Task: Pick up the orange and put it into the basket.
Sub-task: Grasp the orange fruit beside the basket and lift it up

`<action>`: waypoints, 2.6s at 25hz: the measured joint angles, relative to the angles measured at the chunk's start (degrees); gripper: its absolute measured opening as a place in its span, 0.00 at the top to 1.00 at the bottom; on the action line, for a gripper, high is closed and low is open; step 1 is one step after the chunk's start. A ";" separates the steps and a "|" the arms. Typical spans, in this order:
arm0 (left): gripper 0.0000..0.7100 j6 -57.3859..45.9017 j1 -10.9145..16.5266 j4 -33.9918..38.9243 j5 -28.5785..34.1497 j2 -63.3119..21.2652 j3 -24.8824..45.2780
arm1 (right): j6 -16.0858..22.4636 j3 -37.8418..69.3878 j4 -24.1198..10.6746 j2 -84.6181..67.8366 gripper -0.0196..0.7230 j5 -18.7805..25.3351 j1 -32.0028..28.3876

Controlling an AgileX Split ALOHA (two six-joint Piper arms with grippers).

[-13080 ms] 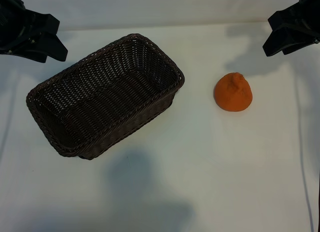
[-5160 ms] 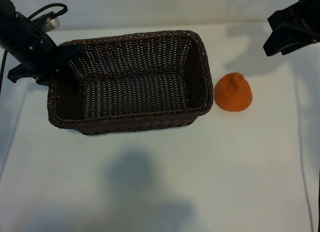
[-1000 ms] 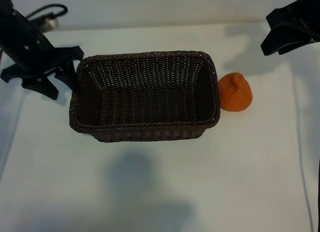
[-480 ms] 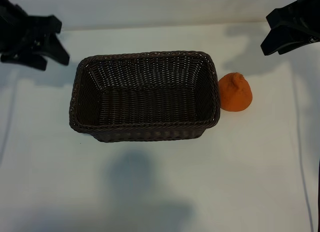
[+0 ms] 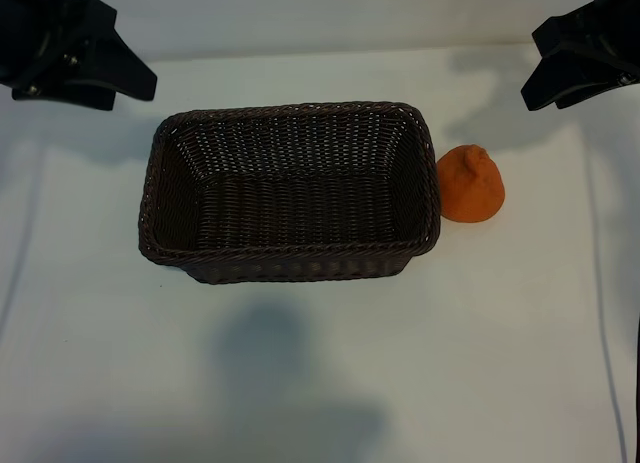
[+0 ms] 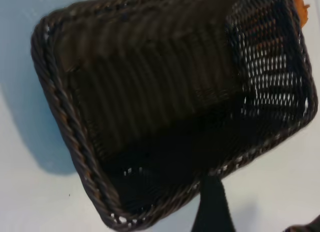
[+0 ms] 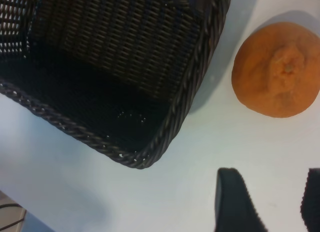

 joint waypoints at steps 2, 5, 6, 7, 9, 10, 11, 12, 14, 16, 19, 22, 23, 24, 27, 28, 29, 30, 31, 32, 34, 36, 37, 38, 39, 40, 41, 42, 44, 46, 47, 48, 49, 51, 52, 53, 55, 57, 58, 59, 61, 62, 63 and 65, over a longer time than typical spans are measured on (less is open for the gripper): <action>0.25 0.84 0.00 -0.13 0.00 -0.06 2.67 | 0.00 0.00 0.00 0.00 0.50 0.00 0.00; 0.25 2.91 0.00 -1.33 0.00 -0.06 6.31 | 0.00 0.00 0.00 0.00 0.50 0.00 0.00; 0.25 3.83 0.00 -2.33 0.00 -0.06 7.14 | 0.00 0.00 0.00 0.00 0.50 0.00 0.00; 0.25 4.58 0.00 -3.11 0.00 -0.11 7.69 | 0.00 0.00 0.00 0.00 0.50 0.00 0.00; 0.25 5.46 0.00 -3.75 0.00 -0.21 8.23 | 0.00 0.00 0.00 0.00 0.50 0.00 0.00; 0.26 5.60 0.00 -3.85 0.00 -0.21 8.23 | 0.00 0.00 0.00 0.00 0.50 0.00 0.00; 0.26 5.64 0.00 -3.89 0.00 -0.28 8.23 | 0.00 0.00 0.00 0.00 0.50 0.00 0.00; 0.26 5.67 0.00 -3.89 0.00 -0.32 8.23 | 0.00 0.00 0.00 0.00 0.50 0.00 0.00; 0.26 5.67 0.00 -3.89 0.00 -0.38 8.23 | 0.00 0.00 0.00 0.00 0.50 0.00 0.00; 0.26 5.67 0.00 -3.89 0.00 -0.38 8.23 | 0.00 0.00 0.00 0.00 0.50 0.00 0.00; 0.26 5.67 0.00 -3.92 0.00 -0.38 8.23 | 0.00 0.00 0.00 0.00 0.50 -0.05 0.00; 0.26 5.79 0.00 -3.97 0.00 -0.38 8.23 | 0.00 0.00 0.00 0.00 0.50 -0.73 0.00; 0.26 6.16 0.00 -3.97 0.00 -0.38 8.23 | 0.00 0.00 0.01 0.00 0.50 -1.00 0.00; 0.26 6.56 0.00 -3.97 0.00 -0.38 8.23 | 0.00 0.00 0.06 0.00 0.50 -1.36 0.00; 0.26 7.59 0.00 -3.97 0.00 -0.38 8.23 | 0.00 0.00 0.06 0.00 0.50 -3.44 0.00; 0.26 7.73 0.00 -3.97 0.00 -0.38 8.23 | -0.05 0.00 -0.09 0.00 0.50 -4.19 0.00; 0.26 7.88 0.00 -3.97 -0.05 -0.38 8.23 | -0.17 0.00 -0.28 0.00 0.49 -4.62 0.00; 0.26 8.06 0.00 -3.97 -0.05 -0.38 8.23 | -0.38 0.00 -0.71 0.09 0.48 -4.68 0.00; 0.26 8.14 0.00 -3.97 -0.11 -0.38 8.23 | -0.66 0.00 -1.21 0.28 0.46 -4.60 0.00; 0.26 8.21 0.00 -3.97 -0.11 -0.38 8.23 | -0.93 0.00 -1.86 0.64 0.43 -4.39 0.00; 0.26 8.25 0.00 -3.97 -0.11 -0.38 8.23 | -1.07 0.00 -3.22 1.77 0.36 -3.43 0.00; 0.26 8.32 0.00 -3.97 -0.11 -0.38 8.23 | -1.07 0.00 -3.74 3.27 0.31 -2.90 0.00; 0.26 8.32 0.00 -3.97 -0.11 -0.38 8.23 | -1.07 0.00 -3.88 3.91 0.28 -2.79 0.00; 0.26 8.32 0.00 -3.97 -0.15 -0.38 8.23 | -1.17 0.00 -3.93 4.39 0.27 -2.75 0.00; 0.26 8.32 0.00 -3.79 -0.15 -0.38 8.23 | -1.23 0.00 -3.93 4.83 0.26 -2.75 0.00; 0.26 8.32 0.00 -3.65 -0.15 -0.38 8.23 | -1.24 0.00 -3.93 5.13 0.26 -2.75 0.00; 0.26 8.32 0.00 -3.52 -0.15 -0.38 8.23 | -1.24 0.00 -3.81 5.46 0.25 -2.75 0.00; 0.26 8.32 0.00 -3.45 -0.17 -0.38 8.23 | -1.24 0.00 -3.61 5.78 0.25 -2.80 0.00; 0.26 8.32 0.00 -3.45 -0.22 -0.38 8.23 | -1.37 0.00 -3.24 6.65 0.25 -3.03 0.08; 0.26 8.32 0.00 -3.43 -0.32 -0.38 8.23 | -1.67 0.00 -2.82 7.46 0.25 -3.77 0.28; 0.26 8.32 0.00 -3.43 -0.35 -0.38 8.23 | -1.85 0.00 -2.27 7.81 0.25 -4.31 0.56; 0.26 8.32 0.00 -3.43 -0.35 -0.38 8.23 | -2.11 0.00 -2.02 8.20 0.25 -4.93 0.87; 0.26 8.32 0.00 -3.38 -0.35 -0.38 8.23 | -2.48 0.00 -1.57 8.47 0.25 -5.58 1.18; 0.26 8.43 0.00 -3.38 -0.35 -0.38 8.23 | -3.32 0.00 -1.02 9.00 0.25 -6.94 2.13; 0.26 8.43 0.00 -3.38 -0.35 -0.38 8.23 | -3.78 0.00 -0.72 9.21 0.25 -7.87 2.61; 0.26 8.43 0.00 -3.38 -0.35 -0.38 8.23 | -4.37 0.00 -0.56 9.57 0.25 -8.56 2.97; 0.26 8.43 0.00 -3.36 -0.35 -0.38 8.23 | -5.30 0.00 -0.45 10.48 0.25 -9.16 3.83; 0.26 8.43 0.00 -3.31 -0.35 -0.38 8.23 | -6.04 0.00 -0.51 11.43 0.25 -9.59 4.28; 0.26 8.43 0.00 -3.25 -0.35 -0.38 8.23 | -6.17 0.22 -0.51 11.91 0.26 -9.71 4.33; 0.26 8.43 0.00 -3.23 -0.35 -0.38 8.23 | -6.31 0.50 -0.64 12.27 0.26 -9.77 4.33; 0.26 8.37 0.00 -3.23 -0.35 -0.38 8.23 | -6.63 0.93 -1.50 12.96 0.28 -9.81 4.33; 0.26 8.37 0.00 -3.23 -0.35 -0.38 8.23 | -6.64 0.93 -2.28 13.18 0.29 -9.81 4.33; 0.26 8.42 0.00 -3.23 -0.35 -0.38 8.23 | -6.64 0.93 -3.00 13.30 0.29 -9.88 4.33; 0.26 8.42 0.00 -3.18 -0.35 -0.38 8.23 | -6.64 0.93 -3.42 13.30 0.30 -10.21 4.33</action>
